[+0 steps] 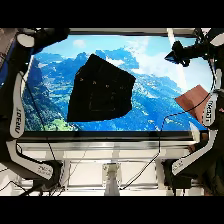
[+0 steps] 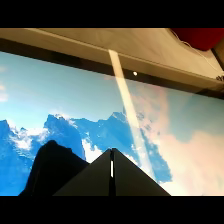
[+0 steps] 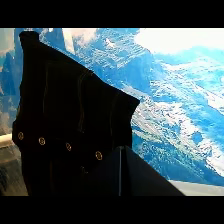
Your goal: Fold the clothes and pants, and hang the long-sleeved shirts on hangers.
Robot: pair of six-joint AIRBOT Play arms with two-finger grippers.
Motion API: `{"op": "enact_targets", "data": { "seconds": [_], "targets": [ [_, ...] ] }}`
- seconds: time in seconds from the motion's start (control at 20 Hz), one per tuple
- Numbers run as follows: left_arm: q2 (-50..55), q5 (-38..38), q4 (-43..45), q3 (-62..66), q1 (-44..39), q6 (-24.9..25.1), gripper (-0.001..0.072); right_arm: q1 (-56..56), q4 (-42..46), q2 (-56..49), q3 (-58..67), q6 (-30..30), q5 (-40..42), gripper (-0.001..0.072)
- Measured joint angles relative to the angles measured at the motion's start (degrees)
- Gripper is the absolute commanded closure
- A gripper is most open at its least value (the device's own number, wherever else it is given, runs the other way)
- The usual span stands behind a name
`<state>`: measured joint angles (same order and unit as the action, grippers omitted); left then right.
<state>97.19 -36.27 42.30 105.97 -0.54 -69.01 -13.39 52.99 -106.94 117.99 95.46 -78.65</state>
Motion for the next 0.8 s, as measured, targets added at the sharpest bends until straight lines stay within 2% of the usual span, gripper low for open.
{"op": "enact_targets", "data": {
  "seconds": [0.25, 0.4, 0.6, 0.8],
  "targets": [
    [-2.8, -16.3, 0.7, -0.3, 2.7, 3.7, 0.0698, 1.8, -0.3, 0.1, -2.3, -6.3, -1.9, 0.0679],
    [-4.4, -24.5, 4.5, -2.7, 3.6, 3.3, 0.0698, 4.3, -1.0, 0.2, -7.5, -10.1, -2.8, 0.0678],
    [-8.4, -31.1, 8.5, -10.6, 5.0, 2.3, 0.0698, 8.5, -5.2, 1.6, -18.6, -16.5, -2.8, 0.0678],
    [-15.8, -33.6, 11.3, -25.2, 7.1, 1.9, 0.0698, 11.4, -8.6, 6.9, -34.2, -21.7, 0.3, 0.0678]
  ]
}}
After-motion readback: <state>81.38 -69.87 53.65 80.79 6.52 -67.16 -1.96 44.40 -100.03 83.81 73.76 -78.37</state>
